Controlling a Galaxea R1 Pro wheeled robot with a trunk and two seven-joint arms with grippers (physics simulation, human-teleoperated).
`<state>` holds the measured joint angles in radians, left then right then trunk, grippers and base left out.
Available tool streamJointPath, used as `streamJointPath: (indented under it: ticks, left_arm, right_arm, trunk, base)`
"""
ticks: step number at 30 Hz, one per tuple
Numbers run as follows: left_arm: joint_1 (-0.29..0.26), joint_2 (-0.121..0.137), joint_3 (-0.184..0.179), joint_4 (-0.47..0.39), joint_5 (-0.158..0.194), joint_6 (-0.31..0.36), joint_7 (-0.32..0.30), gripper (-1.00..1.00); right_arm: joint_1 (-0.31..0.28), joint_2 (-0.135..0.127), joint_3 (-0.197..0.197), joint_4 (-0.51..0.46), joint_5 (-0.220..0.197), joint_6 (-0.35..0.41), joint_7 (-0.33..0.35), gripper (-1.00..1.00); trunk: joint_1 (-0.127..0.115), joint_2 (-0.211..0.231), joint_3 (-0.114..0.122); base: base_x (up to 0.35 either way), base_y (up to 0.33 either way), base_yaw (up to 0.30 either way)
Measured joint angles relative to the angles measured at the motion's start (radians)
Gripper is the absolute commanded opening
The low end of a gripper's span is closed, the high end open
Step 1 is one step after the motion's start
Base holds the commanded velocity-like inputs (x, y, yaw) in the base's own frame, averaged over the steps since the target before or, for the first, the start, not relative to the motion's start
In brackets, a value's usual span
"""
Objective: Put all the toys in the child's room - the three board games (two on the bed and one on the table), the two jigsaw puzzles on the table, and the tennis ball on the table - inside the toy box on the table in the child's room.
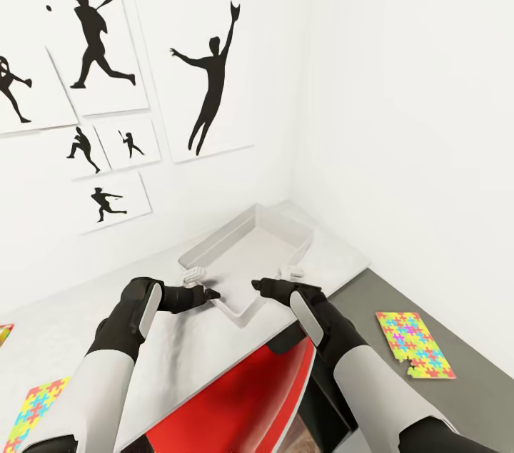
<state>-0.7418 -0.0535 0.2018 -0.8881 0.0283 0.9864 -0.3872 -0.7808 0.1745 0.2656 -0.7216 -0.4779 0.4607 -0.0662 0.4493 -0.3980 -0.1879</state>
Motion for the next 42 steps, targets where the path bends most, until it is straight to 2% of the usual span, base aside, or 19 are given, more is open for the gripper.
streamJointPath:
  ticks: [18, 19, 24, 32, 36, 42]
  left_arm:
    - [0.000, 0.001, 0.000, 0.000, -0.003, -0.001, 0.000, 1.00]
    - [0.000, 0.000, 0.000, 0.000, -0.003, -0.001, 0.000, -1.00]
    - [0.000, -0.001, 0.000, 0.000, -0.005, 0.000, 0.001, -1.00]
    - [0.000, 0.000, 0.000, 0.000, -0.037, -0.008, 0.006, -1.00]
    - [0.000, 0.000, 0.000, 0.000, -0.039, -0.008, 0.005, -1.00]
    - [0.000, 0.000, 0.000, 0.000, -0.035, -0.008, 0.004, -1.00]
  right_arm:
    - [-0.001, 0.000, 0.001, 0.008, -0.002, 0.002, 0.001, 1.00]
    - [-0.001, 0.000, 0.001, 0.008, -0.002, 0.002, 0.001, -1.00]
    - [-0.001, 0.000, 0.000, 0.008, 0.004, 0.002, 0.001, -1.00]
    - [-0.001, -0.001, -0.004, 0.008, 0.039, 0.006, -0.006, -1.00]
    - [-0.001, 0.000, -0.002, 0.009, 0.019, 0.004, -0.002, -1.00]
    - [0.000, 0.000, -0.002, 0.008, 0.014, 0.003, -0.001, -1.00]
  trunk:
    - [0.000, 0.000, 0.000]
    - [0.000, 0.000, 0.000]
    - [0.000, 0.000, 0.000]
    - [0.000, 0.000, 0.000]
    - [0.000, 0.000, 0.000]
    - [0.000, 0.000, 0.000]
  base:
    - [0.000, 0.000, 0.000]
    - [0.000, 0.000, 0.000]
    - [0.000, 0.000, 0.000]
    - [0.000, 0.000, 0.000]
    - [0.000, 0.000, 0.000]
    - [0.000, 0.000, 0.000]
